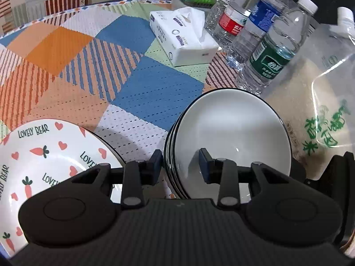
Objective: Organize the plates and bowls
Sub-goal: 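Lift the bowl stack and carry it over the bunny plate stack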
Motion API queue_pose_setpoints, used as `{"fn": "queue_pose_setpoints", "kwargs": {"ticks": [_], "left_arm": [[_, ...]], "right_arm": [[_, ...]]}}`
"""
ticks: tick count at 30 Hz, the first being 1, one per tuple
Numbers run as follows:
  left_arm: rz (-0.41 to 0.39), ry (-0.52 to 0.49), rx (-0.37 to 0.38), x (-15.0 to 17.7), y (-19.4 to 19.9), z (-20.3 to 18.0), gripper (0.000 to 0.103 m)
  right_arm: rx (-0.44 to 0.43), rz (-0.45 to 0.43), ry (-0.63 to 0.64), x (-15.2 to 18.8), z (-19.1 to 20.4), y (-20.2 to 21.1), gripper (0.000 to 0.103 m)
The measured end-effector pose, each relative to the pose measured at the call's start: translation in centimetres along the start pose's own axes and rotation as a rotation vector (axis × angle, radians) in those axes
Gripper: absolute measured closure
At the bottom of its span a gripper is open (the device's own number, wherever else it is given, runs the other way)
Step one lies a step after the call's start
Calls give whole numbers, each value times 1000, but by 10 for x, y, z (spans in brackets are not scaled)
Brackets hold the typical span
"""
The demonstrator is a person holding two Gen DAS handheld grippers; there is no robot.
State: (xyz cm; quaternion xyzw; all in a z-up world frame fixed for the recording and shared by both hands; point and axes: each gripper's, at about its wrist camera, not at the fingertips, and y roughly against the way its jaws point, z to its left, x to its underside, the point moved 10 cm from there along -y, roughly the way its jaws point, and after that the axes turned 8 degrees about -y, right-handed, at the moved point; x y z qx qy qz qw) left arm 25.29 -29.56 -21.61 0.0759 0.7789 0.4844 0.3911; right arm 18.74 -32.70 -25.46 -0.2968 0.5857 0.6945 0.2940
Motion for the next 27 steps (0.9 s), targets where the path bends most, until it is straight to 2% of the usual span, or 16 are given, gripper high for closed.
{"fn": "queue_pose_setpoints", "kwargs": {"ticks": [5,10,16,27], "left_arm": [[-6,48,10,1,19,3,69],[-41,52,-2,1,50,5,69],[-30,68,1,6,91,15,69],[-69,131,-104,37,156,55,69]], "right_arm": [[-15,-31,16,-5,10,15,5],[-28,-56,68,-20,25,29,5],[-70,-100,120,-37,54,51,5],[-184,-119,212,-53,121,54,5]]}}
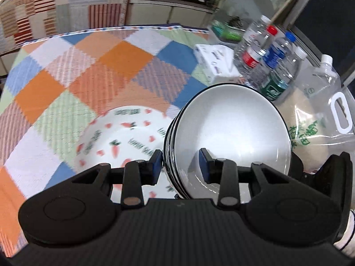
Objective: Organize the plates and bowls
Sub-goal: 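Lift the bowl stack and carry it over the bunny plate stack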
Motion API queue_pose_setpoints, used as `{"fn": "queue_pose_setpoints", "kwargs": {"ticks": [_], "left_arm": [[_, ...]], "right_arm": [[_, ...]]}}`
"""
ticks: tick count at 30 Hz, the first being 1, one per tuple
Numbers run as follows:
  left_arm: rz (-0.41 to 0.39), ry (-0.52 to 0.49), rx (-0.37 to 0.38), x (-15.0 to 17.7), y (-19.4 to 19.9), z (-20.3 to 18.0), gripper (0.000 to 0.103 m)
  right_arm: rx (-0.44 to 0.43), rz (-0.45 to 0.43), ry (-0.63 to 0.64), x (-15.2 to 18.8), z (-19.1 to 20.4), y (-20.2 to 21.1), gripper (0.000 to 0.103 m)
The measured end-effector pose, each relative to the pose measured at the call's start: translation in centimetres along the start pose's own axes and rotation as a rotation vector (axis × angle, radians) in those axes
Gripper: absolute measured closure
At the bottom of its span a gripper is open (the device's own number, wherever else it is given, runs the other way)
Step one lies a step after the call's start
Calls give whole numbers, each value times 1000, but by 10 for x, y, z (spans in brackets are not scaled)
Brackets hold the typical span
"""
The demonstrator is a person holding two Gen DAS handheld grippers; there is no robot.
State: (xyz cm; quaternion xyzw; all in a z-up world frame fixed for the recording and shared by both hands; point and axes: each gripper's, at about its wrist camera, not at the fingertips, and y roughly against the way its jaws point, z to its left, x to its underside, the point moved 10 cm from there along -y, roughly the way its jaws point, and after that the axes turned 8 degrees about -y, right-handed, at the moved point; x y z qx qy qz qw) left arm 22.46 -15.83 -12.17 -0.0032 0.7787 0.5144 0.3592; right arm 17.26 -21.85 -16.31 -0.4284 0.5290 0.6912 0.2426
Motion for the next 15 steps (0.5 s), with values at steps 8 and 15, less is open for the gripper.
{"fn": "queue_pose_setpoints", "kwargs": {"ticks": [8,15], "left_arm": [[-12,50,-46,11,3,42,69],[9,104,-53,20,-24,70,69]], "right_arm": [[-59,20,65,-7,25,-30,5],[-67,70,69,4,29,-61,5]]}}
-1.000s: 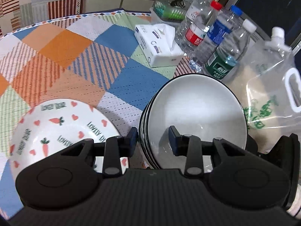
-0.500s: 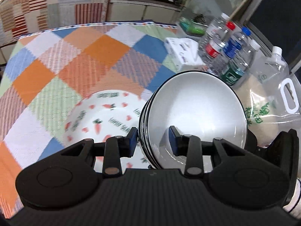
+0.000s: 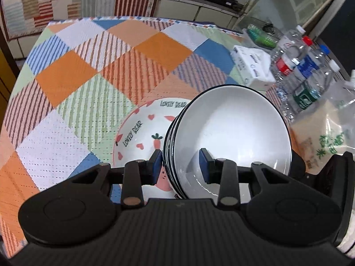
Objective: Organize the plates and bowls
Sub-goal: 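Lift the bowl stack and carry it over the bunny plate stack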
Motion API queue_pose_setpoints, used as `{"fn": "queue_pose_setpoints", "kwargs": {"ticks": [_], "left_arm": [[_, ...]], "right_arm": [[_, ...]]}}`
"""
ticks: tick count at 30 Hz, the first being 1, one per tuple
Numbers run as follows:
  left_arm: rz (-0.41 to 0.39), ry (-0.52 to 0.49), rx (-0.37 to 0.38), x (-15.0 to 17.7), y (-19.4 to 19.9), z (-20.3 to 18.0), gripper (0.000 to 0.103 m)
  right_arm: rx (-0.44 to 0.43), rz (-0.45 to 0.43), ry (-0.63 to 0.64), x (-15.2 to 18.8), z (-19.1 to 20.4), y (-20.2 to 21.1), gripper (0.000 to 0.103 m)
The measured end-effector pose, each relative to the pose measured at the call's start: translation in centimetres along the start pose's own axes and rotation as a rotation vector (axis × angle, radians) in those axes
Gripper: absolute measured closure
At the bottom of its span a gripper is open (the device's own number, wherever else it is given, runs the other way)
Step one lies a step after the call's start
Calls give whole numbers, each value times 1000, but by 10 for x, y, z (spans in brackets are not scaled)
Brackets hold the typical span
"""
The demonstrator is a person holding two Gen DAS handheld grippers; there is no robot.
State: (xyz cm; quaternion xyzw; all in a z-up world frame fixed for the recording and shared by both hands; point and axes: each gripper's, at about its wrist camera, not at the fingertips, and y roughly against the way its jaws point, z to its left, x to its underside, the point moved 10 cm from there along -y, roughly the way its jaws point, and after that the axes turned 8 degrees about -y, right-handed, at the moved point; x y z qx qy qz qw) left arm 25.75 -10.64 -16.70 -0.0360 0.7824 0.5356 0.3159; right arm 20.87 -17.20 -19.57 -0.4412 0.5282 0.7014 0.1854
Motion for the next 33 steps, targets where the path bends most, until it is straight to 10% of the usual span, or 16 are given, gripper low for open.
{"fn": "queue_pose_setpoints", "kwargs": {"ticks": [33], "left_arm": [[-43,77,-58,10,-37,20,69]], "right_arm": [[5,127,-31,16,-7,-40,5]]}}
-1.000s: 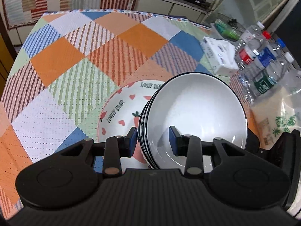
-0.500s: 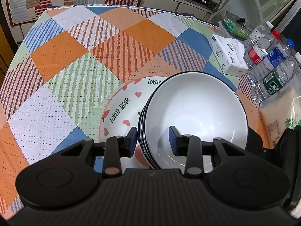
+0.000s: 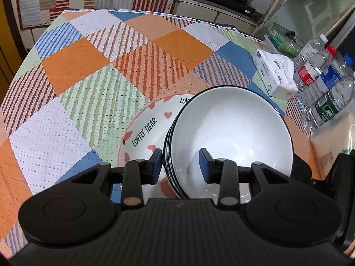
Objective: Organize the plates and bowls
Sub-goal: 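Lift the bowl stack and carry it over the bunny plate stack, then lower the bowl stack onto the bunny plate and open both grippers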
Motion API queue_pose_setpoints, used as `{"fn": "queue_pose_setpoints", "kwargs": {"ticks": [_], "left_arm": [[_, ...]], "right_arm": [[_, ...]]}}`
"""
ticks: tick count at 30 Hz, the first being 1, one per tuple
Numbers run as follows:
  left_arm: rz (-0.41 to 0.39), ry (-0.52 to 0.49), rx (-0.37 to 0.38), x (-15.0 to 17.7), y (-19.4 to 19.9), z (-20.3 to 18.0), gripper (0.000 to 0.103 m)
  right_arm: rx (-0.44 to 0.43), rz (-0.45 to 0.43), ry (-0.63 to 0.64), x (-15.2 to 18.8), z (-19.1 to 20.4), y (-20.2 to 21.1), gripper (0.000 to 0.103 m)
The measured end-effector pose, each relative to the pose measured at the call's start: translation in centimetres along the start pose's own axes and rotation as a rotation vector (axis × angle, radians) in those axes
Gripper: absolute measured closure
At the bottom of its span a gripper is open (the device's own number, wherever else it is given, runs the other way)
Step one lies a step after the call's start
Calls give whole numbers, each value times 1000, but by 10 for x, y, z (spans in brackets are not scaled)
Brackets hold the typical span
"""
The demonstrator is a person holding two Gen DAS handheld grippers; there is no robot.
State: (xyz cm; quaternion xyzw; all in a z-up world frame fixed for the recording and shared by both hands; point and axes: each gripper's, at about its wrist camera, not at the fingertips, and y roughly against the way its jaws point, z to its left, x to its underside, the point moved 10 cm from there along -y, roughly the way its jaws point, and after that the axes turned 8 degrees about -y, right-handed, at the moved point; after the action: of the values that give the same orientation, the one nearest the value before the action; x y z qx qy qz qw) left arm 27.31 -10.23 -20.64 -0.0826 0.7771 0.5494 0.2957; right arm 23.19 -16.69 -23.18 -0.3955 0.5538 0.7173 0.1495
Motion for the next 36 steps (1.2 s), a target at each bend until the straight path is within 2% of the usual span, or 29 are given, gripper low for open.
{"fn": "queue_pose_setpoints", "kwargs": {"ticks": [6,12,15,19,24,27,36], "left_arm": [[-12,8,-22,3,2,-2,69],[-37,-17,-61,9,14,-4,66],[-58,-36,-80,11,27,-4,64],[-95,-88,-125,10,54,-6,62],[-134,-109,-147,12,94,-6,62],[-163,-126,-167,13,121,-8,62],[-205,-149,-215,28,186,-5,53]], "right_arm": [[52,8,-40,6,-2,7,5],[171,21,-4,12,-1,27,5],[175,9,-20,14,2,43,5],[177,-1,-70,15,4,61,5],[307,-29,-124,10,-5,85,4],[348,-38,-170,3,-10,100,4],[325,2,-386,-15,-24,133,5]]}}
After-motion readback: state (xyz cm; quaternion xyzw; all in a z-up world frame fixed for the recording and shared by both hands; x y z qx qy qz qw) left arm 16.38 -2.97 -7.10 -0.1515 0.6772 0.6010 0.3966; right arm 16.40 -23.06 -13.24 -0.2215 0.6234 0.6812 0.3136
